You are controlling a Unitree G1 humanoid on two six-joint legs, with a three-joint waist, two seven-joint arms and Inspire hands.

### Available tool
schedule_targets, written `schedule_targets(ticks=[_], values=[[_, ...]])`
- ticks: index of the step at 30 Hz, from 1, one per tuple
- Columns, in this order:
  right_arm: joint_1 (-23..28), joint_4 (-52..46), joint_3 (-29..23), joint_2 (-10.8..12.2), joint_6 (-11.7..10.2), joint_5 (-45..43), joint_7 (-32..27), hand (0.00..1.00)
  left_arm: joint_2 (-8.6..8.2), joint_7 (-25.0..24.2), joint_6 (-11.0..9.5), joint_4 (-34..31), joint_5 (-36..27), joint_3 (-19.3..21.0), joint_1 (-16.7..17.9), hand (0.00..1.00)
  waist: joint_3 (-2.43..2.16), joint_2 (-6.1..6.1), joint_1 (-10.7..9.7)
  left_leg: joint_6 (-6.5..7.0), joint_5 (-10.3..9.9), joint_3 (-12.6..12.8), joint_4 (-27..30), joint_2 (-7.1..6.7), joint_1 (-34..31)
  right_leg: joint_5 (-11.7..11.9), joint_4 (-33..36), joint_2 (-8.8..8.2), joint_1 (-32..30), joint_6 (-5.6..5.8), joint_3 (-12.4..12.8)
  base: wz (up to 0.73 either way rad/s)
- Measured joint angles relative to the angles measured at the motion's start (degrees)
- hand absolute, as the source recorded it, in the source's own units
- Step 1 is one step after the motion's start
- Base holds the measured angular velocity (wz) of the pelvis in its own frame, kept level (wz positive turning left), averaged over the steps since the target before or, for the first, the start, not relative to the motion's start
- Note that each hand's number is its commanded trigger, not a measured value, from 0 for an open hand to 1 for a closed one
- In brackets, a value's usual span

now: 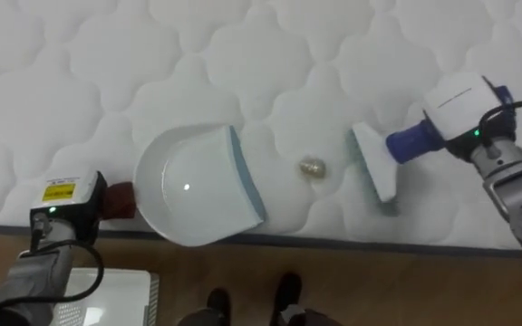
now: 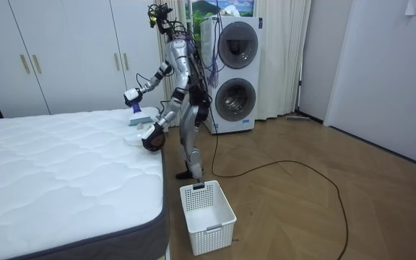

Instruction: Clean bed

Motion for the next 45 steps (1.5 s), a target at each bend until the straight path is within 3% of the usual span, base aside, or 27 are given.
schedule_targets(ticks=[7,16,18,25,30,36,45], values=[[0.05,-6.27,0.33,0.46,-1.19,-0.15,0.09,1.00,-0.43,0.42,0.55,-0.09,-0.29,-0.04,0.64,1.00,-0.08,0.08,0.07,-0.01,-0.01,-0.11,0.05,0.06,0.20,-0.05,0.21,-0.01,0.09,0.01,-0.27,0.00],[4.52,-17.73,1.18,0.41,-3.25,-1.36,3.08,1.00,-0.56,1.12,1.05,0.50,-0.51,-0.84,1.01,1.00,-0.42,0.58,-0.08,-0.02,-0.04,-0.20,0.23,-0.07,0.23,-0.03,0.44,-0.01,0.23,-0.02,0.14,0.00],[4.60,-19.25,3.27,0.55,-4.22,0.61,3.35,1.00,-0.66,1.08,1.40,0.68,-0.53,-1.18,1.34,1.00,-0.79,0.86,0.18,-0.04,0.00,-0.21,0.10,-0.17,0.38,-0.02,0.49,-0.11,0.29,-0.05,0.08,0.00],[4.59,-20.75,4.90,2.21,-6.78,6.16,5.24,1.00,-0.69,1.06,0.98,0.38,-0.52,-1.76,2.80,1.00,-0.96,0.98,0.13,0.05,0.06,-0.35,0.24,-0.55,0.46,-0.25,1.22,-0.72,0.24,0.03,-0.19,0.02],[4.59,-20.79,4.80,2.89,-8.53,16.01,7.08,1.00,-0.87,1.07,0.85,-0.02,-0.51,-2.34,2.97,1.00,-1.11,0.80,-0.31,0.34,0.23,-0.61,-0.06,-0.92,0.28,-0.37,1.41,-1.32,0.05,0.22,-0.78,0.08],[4.59,-21.24,4.78,3.86,-9.23,24.59,9.36,1.00,-0.98,1.10,1.10,-0.58,-0.41,-2.37,3.50,1.00,-1.28,0.89,-0.15,0.50,0.35,-0.21,0.69,-0.83,0.34,-0.47,1.70,-1.34,0.02,0.29,-0.55,-0.02],[4.68,-20.40,4.57,4.68,-10.46,28.60,12.35,1.00,-1.26,1.10,1.07,-0.48,-0.53,-2.39,3.68,1.00,-1.33,1.40,-1.10,0.52,0.33,-0.58,1.01,-1.02,0.25,-0.86,2.34,-1.67,0.18,0.40,-0.78,0.02]])
